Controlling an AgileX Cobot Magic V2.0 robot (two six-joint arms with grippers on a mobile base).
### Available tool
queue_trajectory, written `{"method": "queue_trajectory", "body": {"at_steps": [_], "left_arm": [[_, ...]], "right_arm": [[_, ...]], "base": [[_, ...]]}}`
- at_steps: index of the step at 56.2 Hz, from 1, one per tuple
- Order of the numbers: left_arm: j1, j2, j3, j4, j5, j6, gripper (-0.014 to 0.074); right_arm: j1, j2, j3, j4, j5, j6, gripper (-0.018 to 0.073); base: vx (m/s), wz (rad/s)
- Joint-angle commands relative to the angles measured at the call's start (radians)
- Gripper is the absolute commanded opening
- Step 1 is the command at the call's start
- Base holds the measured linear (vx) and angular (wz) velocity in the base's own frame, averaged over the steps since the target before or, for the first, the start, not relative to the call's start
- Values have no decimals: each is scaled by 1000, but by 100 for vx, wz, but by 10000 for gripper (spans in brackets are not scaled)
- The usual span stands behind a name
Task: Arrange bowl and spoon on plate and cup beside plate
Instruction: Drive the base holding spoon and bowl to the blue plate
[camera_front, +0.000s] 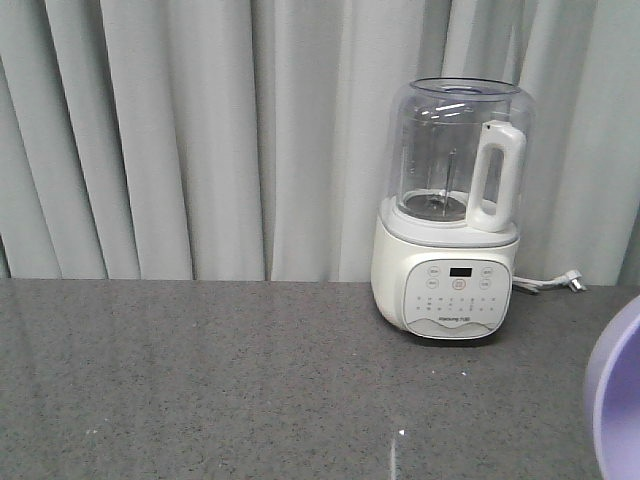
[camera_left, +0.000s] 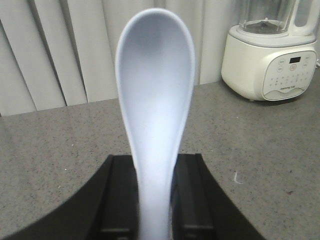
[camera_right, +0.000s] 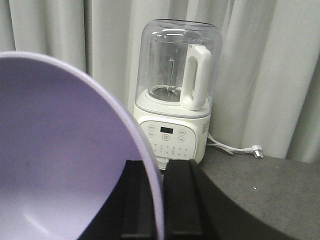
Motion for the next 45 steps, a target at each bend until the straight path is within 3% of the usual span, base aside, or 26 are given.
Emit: {"method": "queue_trajectory", "body": {"at_steps": [1,18,45], "left_arm": [[-9,6,-23,-10,-76,-3,0],[-9,6,-23,-10,-76,-3,0],[-9,6,-23,-10,-75,-3,0]], "right_arm": [[-1,11,-26,21,-82,-4,-8],[-1,11,-26,21,-82,-4,-8],[-1,11,-26,21,-83,-4,-8]], "base": [[-4,-16],[-8,-37],[-10,-62]]}}
